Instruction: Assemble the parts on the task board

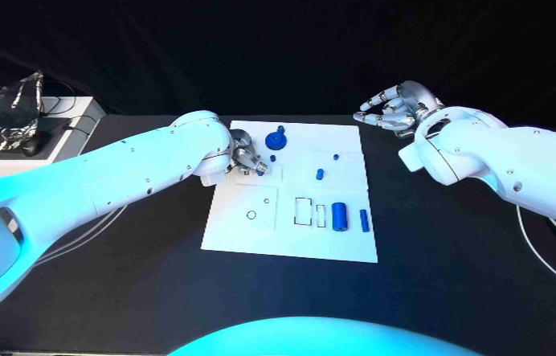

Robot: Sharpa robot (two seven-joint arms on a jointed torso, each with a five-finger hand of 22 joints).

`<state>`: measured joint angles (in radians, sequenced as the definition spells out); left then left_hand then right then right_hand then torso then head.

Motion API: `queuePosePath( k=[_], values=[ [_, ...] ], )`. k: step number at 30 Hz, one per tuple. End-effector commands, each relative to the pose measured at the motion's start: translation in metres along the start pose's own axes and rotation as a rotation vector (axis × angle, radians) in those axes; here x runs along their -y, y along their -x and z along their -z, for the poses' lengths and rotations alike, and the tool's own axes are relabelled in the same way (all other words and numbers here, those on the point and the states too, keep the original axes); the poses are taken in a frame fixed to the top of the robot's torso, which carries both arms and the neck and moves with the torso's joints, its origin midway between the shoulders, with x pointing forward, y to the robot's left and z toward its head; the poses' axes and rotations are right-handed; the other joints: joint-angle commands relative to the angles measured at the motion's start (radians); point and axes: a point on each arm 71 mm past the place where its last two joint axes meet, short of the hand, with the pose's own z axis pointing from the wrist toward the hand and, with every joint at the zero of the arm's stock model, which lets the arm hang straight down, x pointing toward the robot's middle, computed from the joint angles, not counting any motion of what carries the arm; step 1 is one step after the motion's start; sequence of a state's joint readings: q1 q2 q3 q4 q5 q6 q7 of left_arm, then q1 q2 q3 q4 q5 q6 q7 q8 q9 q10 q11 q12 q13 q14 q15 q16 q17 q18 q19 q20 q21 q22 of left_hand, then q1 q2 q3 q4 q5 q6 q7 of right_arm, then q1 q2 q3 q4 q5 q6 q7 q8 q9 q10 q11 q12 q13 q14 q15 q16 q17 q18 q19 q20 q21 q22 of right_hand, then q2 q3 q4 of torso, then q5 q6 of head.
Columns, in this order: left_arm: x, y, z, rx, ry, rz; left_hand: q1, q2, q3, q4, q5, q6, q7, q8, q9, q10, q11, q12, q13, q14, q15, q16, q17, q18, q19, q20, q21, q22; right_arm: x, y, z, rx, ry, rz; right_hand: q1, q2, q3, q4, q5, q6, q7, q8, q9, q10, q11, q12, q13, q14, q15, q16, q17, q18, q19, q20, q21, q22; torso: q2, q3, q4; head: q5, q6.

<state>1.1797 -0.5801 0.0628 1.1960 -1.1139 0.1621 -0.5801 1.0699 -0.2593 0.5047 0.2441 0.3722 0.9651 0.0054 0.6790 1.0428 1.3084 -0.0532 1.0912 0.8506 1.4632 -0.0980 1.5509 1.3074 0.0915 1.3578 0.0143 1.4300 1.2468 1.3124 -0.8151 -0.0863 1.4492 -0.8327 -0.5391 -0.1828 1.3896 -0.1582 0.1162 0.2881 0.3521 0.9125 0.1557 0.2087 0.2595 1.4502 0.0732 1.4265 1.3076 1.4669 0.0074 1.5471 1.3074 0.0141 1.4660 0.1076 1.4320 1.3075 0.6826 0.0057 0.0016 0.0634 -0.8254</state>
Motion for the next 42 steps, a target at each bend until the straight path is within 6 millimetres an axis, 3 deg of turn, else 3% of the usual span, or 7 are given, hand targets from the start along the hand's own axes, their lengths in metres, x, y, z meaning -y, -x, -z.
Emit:
queuePosePath(
  k=[1, 5, 7, 12, 16, 23, 42],
  values=[
    [-0.0017, -0.0039, -0.0007, -0.025, 0.008, -0.008, 0.009, -0.001, -0.007, 0.002, -0.007, 0.001, 0.007, -0.005, 0.002, -0.008, 0.001, 0.005, -0.002, 0.097, -0.005, 0.003, 0.228, -0.020, 0.004, -0.003, -0.004, 0.001, -0.0010, -0.0005, 0.0002, -0.008, 0.014, 0.005, -0.013, 0.000, 0.007, 0.001, 0.005, -0.008, 0.003, 0.001, 0.001, -0.008, 0.000, -0.007, 0.122, 0.080, -0.009, -0.005, 0.163, 0.020, 0.046, -0.007, -0.004, 0.168, -0.001, 0.0004, -0.0001, 0.000, -0.001],
    [-0.0014, -0.0042, -0.0003, -0.028, 0.004, -0.009, 0.075, 0.027, 0.005, -0.002, 0.007, -0.006, 0.004, -0.018, 0.003, -0.012, -0.002, 0.002, -0.004, 0.097, -0.007, 0.002, 0.227, -0.020, 0.003, -0.003, -0.005, 0.001, -0.0009, -0.0004, 0.0002, -0.007, 0.014, 0.006, -0.013, 0.000, 0.007, 0.001, 0.005, -0.008, 0.003, 0.001, 0.001, -0.008, 0.000, -0.007, 0.122, 0.080, -0.009, -0.005, 0.163, 0.020, 0.046, -0.007, -0.004, 0.168, 0.000, 0.0000, -0.0003, 0.000, -0.001],
    [-0.0013, -0.0044, -0.0001, -0.029, 0.001, -0.008, 0.129, 0.031, 0.065, -0.011, 0.018, -0.015, 0.004, -0.034, 0.001, -0.018, -0.003, -0.002, -0.008, 0.097, -0.008, 0.001, 0.226, -0.019, 0.003, -0.004, -0.006, 0.001, -0.0009, -0.0004, 0.0002, -0.007, 0.013, 0.006, -0.013, 0.000, 0.007, 0.001, 0.005, -0.008, 0.003, 0.001, 0.001, -0.008, 0.000, -0.007, 0.122, 0.080, -0.009, -0.005, 0.163, 0.020, 0.046, -0.007, -0.004, 0.168, 0.000, 0.0002, 0.0000, 0.000, -0.001],
    [-0.0007, -0.0047, 0.0001, -0.032, -0.005, -0.006, 0.154, -0.023, 0.277, -0.042, 0.022, -0.023, 0.013, -0.047, 0.015, -0.019, 0.003, -0.009, -0.015, 0.097, -0.002, 0.000, 0.225, -0.019, 0.000, 0.001, -0.007, 0.001, -0.0008, -0.0003, 0.0001, -0.007, 0.013, 0.006, -0.013, 0.000, 0.007, 0.001, 0.005, -0.008, 0.003, 0.001, 0.001, -0.008, 0.000, -0.007, 0.122, 0.080, -0.009, -0.005, 0.163, 0.020, 0.046, -0.007, -0.004, 0.168, 0.000, -0.0006, 0.0006, 0.000, -0.001],
    [0.0001, -0.0046, 0.0001, -0.029, -0.012, 0.001, 0.139, -0.025, 0.357, -0.086, 0.026, -0.028, 0.020, -0.042, 0.035, -0.019, 0.008, -0.016, -0.022, 0.096, 0.001, -0.001, 0.222, -0.019, -0.001, 0.004, -0.006, 0.002, -0.0008, -0.0004, 0.0000, -0.007, 0.013, 0.006, -0.013, 0.000, 0.007, 0.001, 0.005, -0.008, 0.003, 0.001, 0.001, -0.008, 0.000, -0.007, 0.122, 0.080, -0.009, -0.005, 0.163, 0.020, 0.046, -0.007, -0.004, 0.168, 0.000, -0.0012, 0.0004, 0.001, -0.001],
    [0.0027, -0.0035, 0.0000, -0.007, -0.034, 0.034, 0.121, -0.015, 0.394, -0.108, 0.022, -0.026, 0.023, -0.036, 0.047, -0.018, 0.010, -0.019, -0.027, 0.095, 0.003, -0.003, 0.219, -0.019, -0.001, 0.005, -0.005, 0.003, -0.0009, -0.0005, -0.0001, -0.007, 0.014, 0.006, -0.013, 0.000, 0.007, 0.001, 0.005, -0.008, 0.003, 0.001, 0.001, -0.008, 0.000, -0.007, 0.122, 0.080, -0.009, -0.005, 0.163, 0.020, 0.046, -0.007, -0.004, 0.168, 0.000, -0.0007, 0.0004, 0.001, -0.003],
    [0.0038, -0.0071, -0.0011, -0.050, -0.021, 0.043, 0.113, -0.013, 0.407, -0.125, 0.020, -0.027, 0.024, -0.034, 0.052, -0.018, 0.011, -0.022, -0.031, 0.095, 0.004, -0.003, 0.219, -0.018, -0.002, 0.006, -0.005, 0.002, -0.0009, -0.0009, -0.0004, -0.010, 0.013, 0.006, -0.013, 0.000, 0.007, 0.001, 0.005, -0.008, 0.003, 0.001, 0.001, -0.008, 0.000, -0.007, 0.122, 0.080, -0.009, -0.005, 0.163, 0.020, 0.046, -0.007, -0.004, 0.168, 0.000, 0.0006, -0.0004, 0.003, -0.006]
  ],
)
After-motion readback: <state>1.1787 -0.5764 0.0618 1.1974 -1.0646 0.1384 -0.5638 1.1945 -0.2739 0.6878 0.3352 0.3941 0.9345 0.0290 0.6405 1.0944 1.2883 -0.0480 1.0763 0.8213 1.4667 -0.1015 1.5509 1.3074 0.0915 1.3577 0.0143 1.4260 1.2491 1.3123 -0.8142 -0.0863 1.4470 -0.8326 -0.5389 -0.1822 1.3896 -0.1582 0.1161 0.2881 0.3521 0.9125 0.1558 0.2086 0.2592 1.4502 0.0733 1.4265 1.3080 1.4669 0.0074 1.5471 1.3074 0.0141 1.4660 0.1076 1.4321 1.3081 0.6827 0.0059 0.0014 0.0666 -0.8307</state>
